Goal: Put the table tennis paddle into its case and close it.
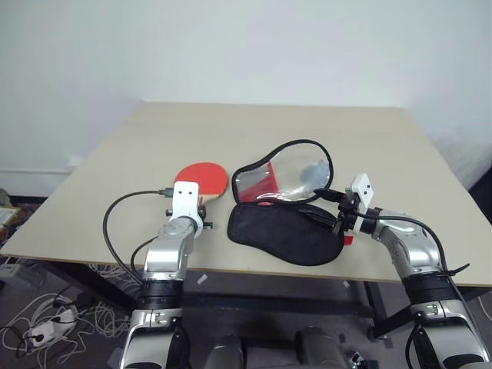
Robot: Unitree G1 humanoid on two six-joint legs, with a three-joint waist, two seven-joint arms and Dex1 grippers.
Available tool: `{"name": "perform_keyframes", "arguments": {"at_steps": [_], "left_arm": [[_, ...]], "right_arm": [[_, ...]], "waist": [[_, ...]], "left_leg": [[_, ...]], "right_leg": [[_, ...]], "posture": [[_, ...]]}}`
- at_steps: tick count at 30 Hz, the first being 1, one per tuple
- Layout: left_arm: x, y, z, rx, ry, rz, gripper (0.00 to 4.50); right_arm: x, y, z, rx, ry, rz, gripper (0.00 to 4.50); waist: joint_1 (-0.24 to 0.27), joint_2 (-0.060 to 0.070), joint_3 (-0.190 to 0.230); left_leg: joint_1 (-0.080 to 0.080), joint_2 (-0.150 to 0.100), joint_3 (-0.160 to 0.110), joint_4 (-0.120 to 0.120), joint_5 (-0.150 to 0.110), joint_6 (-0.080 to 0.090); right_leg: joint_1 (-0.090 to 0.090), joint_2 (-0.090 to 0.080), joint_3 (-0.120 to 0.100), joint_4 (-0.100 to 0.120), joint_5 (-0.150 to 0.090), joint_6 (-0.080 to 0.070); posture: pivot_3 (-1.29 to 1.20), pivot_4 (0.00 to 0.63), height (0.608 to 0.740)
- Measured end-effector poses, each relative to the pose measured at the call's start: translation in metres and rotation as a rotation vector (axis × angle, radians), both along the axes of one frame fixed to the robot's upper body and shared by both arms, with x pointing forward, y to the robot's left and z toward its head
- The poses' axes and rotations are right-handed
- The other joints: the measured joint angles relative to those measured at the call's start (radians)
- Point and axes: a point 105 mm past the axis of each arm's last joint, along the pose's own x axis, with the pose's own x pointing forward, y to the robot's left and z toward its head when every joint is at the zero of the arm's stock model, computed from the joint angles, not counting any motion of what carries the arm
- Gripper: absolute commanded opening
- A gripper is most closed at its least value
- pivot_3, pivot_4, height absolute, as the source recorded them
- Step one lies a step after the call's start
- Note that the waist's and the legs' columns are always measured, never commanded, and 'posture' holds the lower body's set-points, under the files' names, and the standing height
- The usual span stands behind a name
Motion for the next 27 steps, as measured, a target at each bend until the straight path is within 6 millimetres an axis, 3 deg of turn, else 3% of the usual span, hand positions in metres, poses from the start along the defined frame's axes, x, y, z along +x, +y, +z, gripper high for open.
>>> {"name": "perform_keyframes", "arguments": {"at_steps": [11,16,24,27], "left_arm": [[0.011,0.021,0.045,0.069,-0.237,-0.089,1.17],[0.015,0.021,0.063,0.069,-0.311,-0.192,1.17],[0.015,0.030,0.041,0.049,-0.226,-0.161,1.17],[0.013,0.026,0.030,-0.014,-0.188,-0.110,2.02]], "right_arm": [[0.000,-0.003,0.001,-0.008,-0.004,-0.005,4.41],[0.001,-0.003,0.001,-0.009,-0.009,-0.007,4.41],[0.001,-0.006,0.002,-0.013,-0.015,-0.014,4.41],[0.001,-0.006,0.000,-0.013,-0.011,-0.018,4.41]], "waist": [[0.001,0.000,0.000],[0.001,0.000,0.000],[0.000,0.000,0.000],[0.002,0.000,0.000]], "left_leg": [[0.000,0.000,0.001,-0.001,0.002,0.003],[0.000,0.000,0.001,0.000,0.000,0.000],[0.001,0.000,0.001,0.000,0.000,0.000],[0.000,0.000,0.001,0.000,0.000,0.000]], "right_leg": [[0.000,0.000,0.001,0.000,0.000,0.000],[0.000,0.000,0.001,-0.001,0.000,0.000],[0.000,0.000,0.001,0.000,0.000,0.000],[0.001,0.000,0.001,0.000,0.000,0.000]], "posture": [[0.00,0.000,0.740],[0.00,0.000,0.740],[0.00,0.000,0.740],[0.00,0.000,0.740]]}}
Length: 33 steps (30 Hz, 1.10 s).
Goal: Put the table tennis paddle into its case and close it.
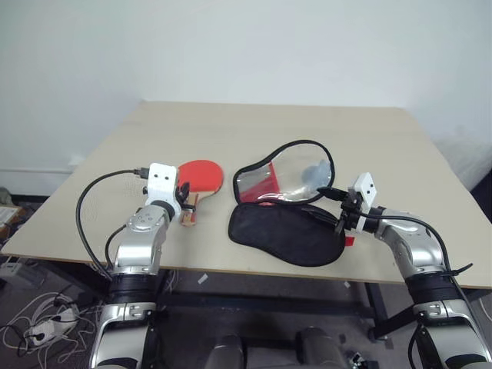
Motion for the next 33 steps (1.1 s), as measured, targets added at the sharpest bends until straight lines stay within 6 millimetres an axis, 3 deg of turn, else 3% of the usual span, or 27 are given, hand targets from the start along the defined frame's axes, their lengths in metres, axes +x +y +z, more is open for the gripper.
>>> {"name": "perform_keyframes", "arguments": {"at_steps": [6,13,33], "left_arm": [[-0.007,-0.010,-0.018,-0.045,0.087,0.075,3.56],[-0.011,-0.010,-0.029,-0.045,0.165,0.143,3.56],[0.012,-0.013,-0.039,-0.038,0.286,0.132,3.56]], "right_arm": [[0.000,0.000,0.000,-0.001,0.001,-0.001,4.41],[0.000,0.000,0.000,-0.001,0.001,0.001,4.41],[0.000,-0.001,-0.001,-0.002,0.001,-0.008,4.41]], "waist": [[0.000,0.000,0.000],[-0.001,0.000,0.000],[0.003,0.000,0.000]], "left_leg": [[0.000,0.000,0.000,0.000,0.002,0.004],[0.000,0.000,0.000,0.000,0.002,0.003],[0.000,0.000,-0.001,0.001,0.000,0.000]], "right_leg": [[0.000,0.000,0.000,0.000,0.000,0.000],[0.000,0.000,0.000,0.000,0.000,0.000],[0.001,0.000,-0.001,0.000,0.000,0.000]], "posture": [[0.00,0.000,0.740],[0.00,0.000,0.740],[0.00,0.000,0.740]]}}
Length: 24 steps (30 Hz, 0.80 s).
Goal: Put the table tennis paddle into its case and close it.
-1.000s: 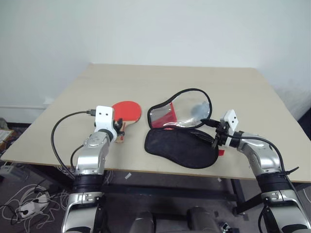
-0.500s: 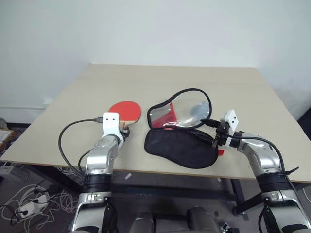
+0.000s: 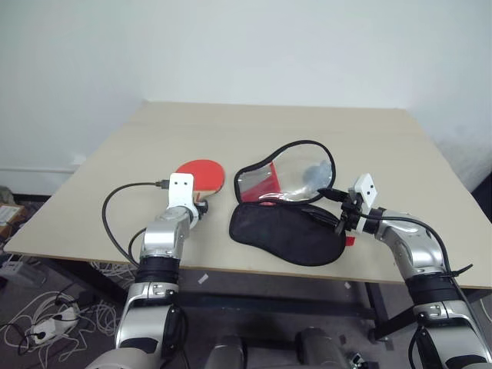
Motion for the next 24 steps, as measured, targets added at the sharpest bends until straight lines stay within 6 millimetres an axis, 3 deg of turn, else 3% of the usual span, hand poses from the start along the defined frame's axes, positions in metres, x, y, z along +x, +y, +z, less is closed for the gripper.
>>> {"name": "perform_keyframes", "arguments": {"at_steps": [3,10,24], "left_arm": [[0.0003,-0.0001,-0.0004,-0.021,0.004,0.000,3.06],[0.0005,-0.0003,0.0001,-0.041,0.015,0.003,1.21],[0.0001,0.0002,0.0010,-0.048,0.030,0.005,1.11]], "right_arm": [[0.0000,-0.0002,-0.0002,0.000,0.000,-0.002,4.41],[0.0001,-0.0001,0.0002,-0.001,-0.004,-0.001,4.41],[0.0007,0.0000,0.0004,-0.001,-0.014,-0.004,4.41]], "waist": [[-0.001,0.000,0.000],[0.000,0.000,0.000],[0.000,0.000,0.000]], "left_leg": [[0.000,0.000,0.000,0.000,0.000,0.000],[0.000,0.000,0.000,0.000,0.000,0.000],[0.000,0.000,0.000,0.000,0.000,0.000]], "right_leg": [[0.000,0.000,0.000,0.000,0.000,0.000],[0.000,0.000,0.000,0.001,0.000,0.000],[0.000,0.000,0.000,0.001,0.000,0.000]], "posture": [[0.00,0.000,0.740],[0.00,0.000,0.740],[0.00,0.000,0.740]]}}
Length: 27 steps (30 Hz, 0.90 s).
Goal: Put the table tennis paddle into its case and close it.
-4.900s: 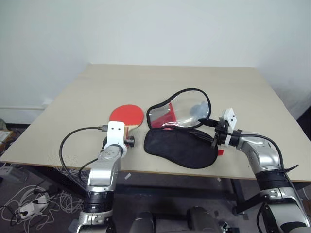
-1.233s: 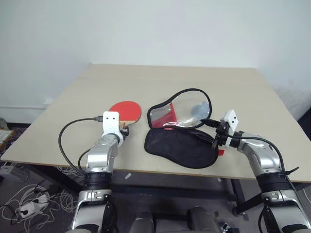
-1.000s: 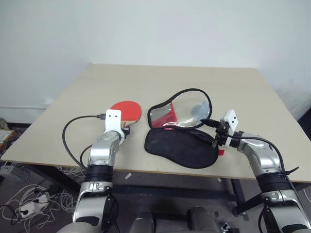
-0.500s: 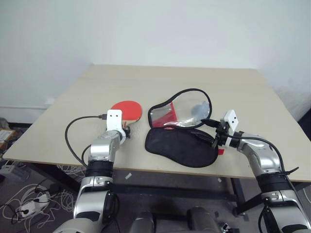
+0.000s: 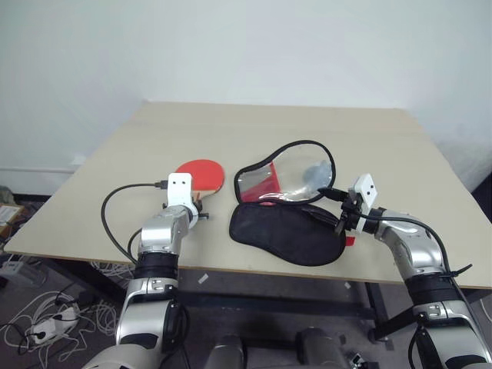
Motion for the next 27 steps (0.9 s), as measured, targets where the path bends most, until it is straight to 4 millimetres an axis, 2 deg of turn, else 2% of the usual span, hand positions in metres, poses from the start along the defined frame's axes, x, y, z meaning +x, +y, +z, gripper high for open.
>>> {"name": "perform_keyframes", "arguments": {"at_steps": [6,13,20,27], "left_arm": [[0.000,0.000,0.002,0.009,-0.002,-0.024,1.11],[0.001,-0.008,0.017,0.019,-0.043,-0.063,1.11],[-0.002,-0.005,0.020,-0.024,-0.077,-0.033,1.11],[-0.001,-0.005,0.024,-0.004,-0.083,-0.073,1.11]], "right_arm": [[0.001,-0.001,0.000,0.000,-0.001,-0.006,4.41],[0.001,0.000,0.001,0.000,-0.005,-0.005,4.41],[0.002,0.000,0.001,-0.003,-0.007,-0.005,4.41],[0.002,0.000,0.002,-0.003,-0.010,-0.005,4.41]], "waist": [[0.000,0.000,0.000],[0.000,0.000,0.000],[-0.003,-0.001,0.000],[-0.003,-0.001,0.000]], "left_leg": [[0.000,0.000,0.000,0.000,0.000,0.000],[-0.001,0.000,0.000,0.000,0.002,0.003],[-0.001,0.000,0.000,-0.001,0.003,0.004],[-0.001,0.000,0.001,-0.001,0.003,0.004]], "right_leg": [[0.000,0.000,0.000,0.000,0.000,0.000],[-0.001,0.000,0.000,0.000,0.000,0.000],[-0.002,0.000,0.001,-0.001,0.000,0.000],[-0.001,0.000,0.001,-0.001,0.000,0.000]], "posture": [[0.00,0.000,0.740],[0.00,0.000,0.740],[0.00,0.000,0.740],[0.00,0.000,0.740]]}}
